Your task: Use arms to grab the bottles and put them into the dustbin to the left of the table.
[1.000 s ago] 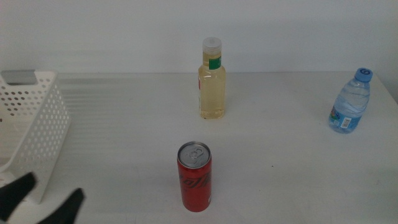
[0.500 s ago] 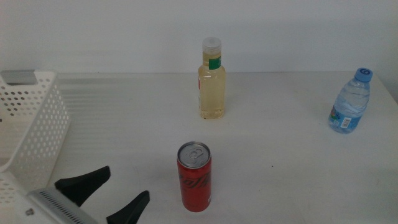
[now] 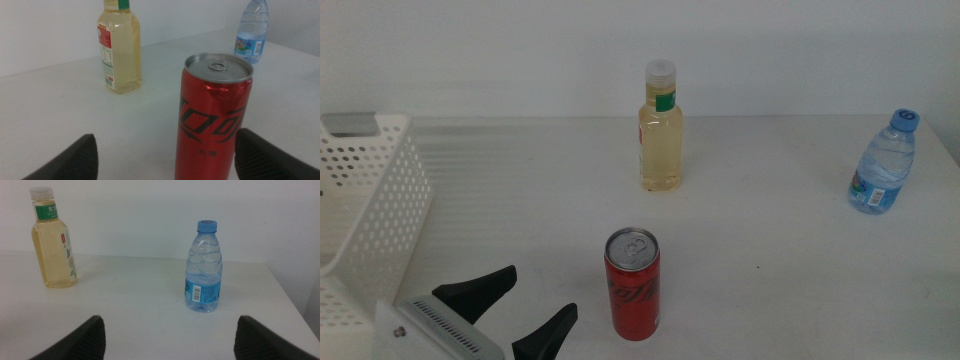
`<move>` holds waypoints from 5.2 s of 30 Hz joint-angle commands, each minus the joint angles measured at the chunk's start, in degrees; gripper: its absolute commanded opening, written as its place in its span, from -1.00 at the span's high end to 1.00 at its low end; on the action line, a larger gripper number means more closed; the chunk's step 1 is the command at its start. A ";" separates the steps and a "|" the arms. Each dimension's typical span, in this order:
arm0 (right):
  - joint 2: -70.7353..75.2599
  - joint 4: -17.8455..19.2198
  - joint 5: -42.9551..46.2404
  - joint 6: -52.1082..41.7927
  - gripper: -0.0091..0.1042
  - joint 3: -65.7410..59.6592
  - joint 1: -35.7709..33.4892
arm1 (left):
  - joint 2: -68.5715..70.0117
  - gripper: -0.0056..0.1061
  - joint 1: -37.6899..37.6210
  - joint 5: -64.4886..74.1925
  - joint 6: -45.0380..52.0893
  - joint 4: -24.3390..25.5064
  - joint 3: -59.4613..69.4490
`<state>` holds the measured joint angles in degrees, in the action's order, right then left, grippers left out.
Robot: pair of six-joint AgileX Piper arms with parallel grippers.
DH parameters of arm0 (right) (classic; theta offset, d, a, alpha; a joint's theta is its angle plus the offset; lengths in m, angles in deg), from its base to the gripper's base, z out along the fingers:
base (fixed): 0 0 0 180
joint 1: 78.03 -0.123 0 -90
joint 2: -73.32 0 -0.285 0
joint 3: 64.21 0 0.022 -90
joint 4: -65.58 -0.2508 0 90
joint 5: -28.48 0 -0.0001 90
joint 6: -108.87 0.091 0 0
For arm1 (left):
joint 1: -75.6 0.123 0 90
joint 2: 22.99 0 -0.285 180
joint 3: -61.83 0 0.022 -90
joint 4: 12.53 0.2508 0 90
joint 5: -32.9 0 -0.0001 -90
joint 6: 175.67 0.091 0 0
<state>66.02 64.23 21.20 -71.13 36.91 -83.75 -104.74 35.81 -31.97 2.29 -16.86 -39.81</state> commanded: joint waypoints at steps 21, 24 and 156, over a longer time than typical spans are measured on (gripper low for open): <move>1.63 0.32 4.42 -0.49 -0.35 0.48 0.33 | -2.89 -0.71 -0.46 -1.47 -0.51 4.68 -5.51; 1.63 0.32 4.42 -0.49 -0.35 0.48 0.33 | -5.89 -0.71 -0.46 -1.86 -1.05 5.95 -7.81; 1.63 0.32 4.42 -0.49 -0.35 0.48 0.33 | -3.68 0.99 35.11 130.13 15.84 -1.87 -82.39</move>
<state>66.02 64.23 21.20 -71.13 36.91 -83.75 -110.39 68.87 99.66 17.67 -17.42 -119.03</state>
